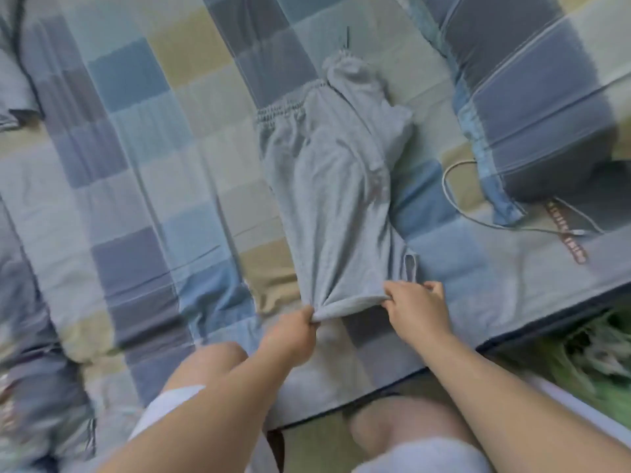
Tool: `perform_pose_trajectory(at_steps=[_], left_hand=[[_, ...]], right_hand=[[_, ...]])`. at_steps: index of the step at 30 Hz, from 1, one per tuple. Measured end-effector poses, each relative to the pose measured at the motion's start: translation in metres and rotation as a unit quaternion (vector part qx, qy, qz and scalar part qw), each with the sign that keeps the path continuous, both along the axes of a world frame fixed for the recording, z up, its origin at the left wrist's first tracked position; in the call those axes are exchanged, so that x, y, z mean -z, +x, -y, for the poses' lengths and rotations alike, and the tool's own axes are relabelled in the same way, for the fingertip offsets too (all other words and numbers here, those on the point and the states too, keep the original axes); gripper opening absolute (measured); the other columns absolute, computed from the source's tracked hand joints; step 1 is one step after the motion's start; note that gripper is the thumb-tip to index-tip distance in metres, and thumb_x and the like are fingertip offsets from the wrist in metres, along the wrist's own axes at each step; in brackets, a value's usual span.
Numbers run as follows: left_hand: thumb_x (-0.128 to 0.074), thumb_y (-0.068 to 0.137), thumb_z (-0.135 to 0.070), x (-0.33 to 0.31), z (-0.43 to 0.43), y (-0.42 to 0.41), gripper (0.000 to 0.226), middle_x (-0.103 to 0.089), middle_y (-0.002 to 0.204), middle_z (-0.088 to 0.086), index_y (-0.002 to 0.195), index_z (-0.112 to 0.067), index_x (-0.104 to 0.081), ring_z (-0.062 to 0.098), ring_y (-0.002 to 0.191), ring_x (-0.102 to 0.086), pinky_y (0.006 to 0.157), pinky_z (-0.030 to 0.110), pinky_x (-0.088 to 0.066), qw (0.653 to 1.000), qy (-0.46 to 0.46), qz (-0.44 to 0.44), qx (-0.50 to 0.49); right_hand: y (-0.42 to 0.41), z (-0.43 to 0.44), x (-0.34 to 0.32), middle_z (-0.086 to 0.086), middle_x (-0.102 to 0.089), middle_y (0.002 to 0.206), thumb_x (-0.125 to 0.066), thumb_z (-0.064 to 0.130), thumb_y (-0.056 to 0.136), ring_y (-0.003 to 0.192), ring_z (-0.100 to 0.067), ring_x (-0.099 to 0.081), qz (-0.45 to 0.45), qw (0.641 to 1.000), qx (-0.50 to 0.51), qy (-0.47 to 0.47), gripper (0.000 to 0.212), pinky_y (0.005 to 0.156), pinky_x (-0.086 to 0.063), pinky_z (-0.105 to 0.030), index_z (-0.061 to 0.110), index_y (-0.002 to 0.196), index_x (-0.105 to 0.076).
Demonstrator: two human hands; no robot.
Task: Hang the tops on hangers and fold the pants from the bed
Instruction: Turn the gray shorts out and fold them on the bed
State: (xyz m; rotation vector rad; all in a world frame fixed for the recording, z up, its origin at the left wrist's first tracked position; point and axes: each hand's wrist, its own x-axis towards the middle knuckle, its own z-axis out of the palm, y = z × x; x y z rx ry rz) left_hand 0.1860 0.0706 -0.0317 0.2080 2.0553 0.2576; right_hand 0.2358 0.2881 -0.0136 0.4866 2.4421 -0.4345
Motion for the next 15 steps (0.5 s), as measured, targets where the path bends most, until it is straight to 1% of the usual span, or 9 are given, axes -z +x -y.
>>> perform_pose_trajectory(at_steps=[2,4,5,8,10,13,15], left_hand=[[-0.038,0.106,-0.033,-0.035,0.009,0.051,0.016,-0.063,0.114,0.011,0.105,-0.021,-0.05,0.032,0.105,-0.06,0.084,0.039,-0.048,0.998,-0.021,0.055,-0.028],[-0.04,0.105,-0.031,-0.071,0.015,0.086,0.015,-0.064,0.115,0.013,0.099,-0.021,-0.05,0.033,0.106,-0.059,0.089,0.041,-0.049,0.995,-0.03,0.08,-0.06],[-0.041,0.104,-0.03,-0.088,0.017,0.098,0.017,-0.064,0.115,0.015,0.099,-0.017,-0.052,0.034,0.108,-0.059,0.091,0.041,-0.048,0.993,-0.028,0.083,-0.08],[-0.044,0.103,-0.028,-0.135,0.024,0.109,0.025,-0.065,0.118,0.017,0.109,-0.009,-0.06,0.035,0.111,-0.059,0.085,0.035,-0.045,0.991,-0.007,0.072,-0.108],[-0.045,0.103,-0.028,-0.163,0.032,0.103,0.026,-0.066,0.117,0.017,0.11,-0.009,-0.062,0.035,0.11,-0.059,0.08,0.034,-0.041,0.993,0.012,0.056,-0.1],[-0.047,0.103,-0.03,-0.202,0.049,0.084,0.024,-0.066,0.102,0.012,0.104,-0.01,-0.061,0.033,0.097,-0.06,0.08,0.039,-0.046,0.994,0.046,0.034,-0.097],[-0.049,0.103,-0.03,-0.226,0.062,0.066,0.023,-0.064,0.098,0.011,0.099,-0.01,-0.06,0.032,0.093,-0.058,0.08,0.041,-0.048,0.994,0.064,0.007,-0.087]], right_hand=[[0.044,0.01,-0.027,0.005,-0.069,0.101,-0.051,0.031,0.1,0.104,-0.02,-0.062,0.032,0.999,-0.001,-0.031,0.015,0.096,-0.03,-0.037,0.029,0.086,-0.046],[0.076,0.019,-0.059,0.006,-0.068,0.104,-0.05,0.03,0.1,0.107,-0.018,-0.06,0.047,0.998,0.004,-0.05,0.014,0.097,-0.029,-0.037,0.029,0.087,-0.046],[0.087,0.022,-0.076,0.006,-0.067,0.103,-0.05,0.028,0.1,0.107,-0.018,-0.059,0.047,0.997,0.01,-0.06,0.014,0.096,-0.029,-0.037,0.029,0.087,-0.046],[0.107,0.027,-0.129,0.007,-0.061,0.089,-0.051,0.025,0.1,0.096,-0.021,-0.058,0.027,0.996,0.029,-0.083,0.017,0.099,-0.029,-0.038,0.024,0.084,-0.046],[0.111,0.029,-0.163,0.01,-0.051,0.08,-0.052,0.025,0.101,0.086,-0.023,-0.052,0.007,0.995,0.031,-0.094,0.021,0.095,-0.029,-0.037,0.022,0.082,-0.044],[0.106,0.038,-0.215,0.011,-0.047,0.077,-0.054,0.022,0.101,0.074,-0.016,-0.039,-0.054,0.993,0.022,-0.098,0.02,0.084,-0.023,-0.031,0.021,0.083,-0.046],[0.097,0.05,-0.249,0.009,-0.048,0.077,-0.057,0.019,0.099,0.074,-0.016,-0.042,-0.11,0.989,0.022,-0.095,0.019,0.083,-0.022,-0.03,0.019,0.082,-0.048]])
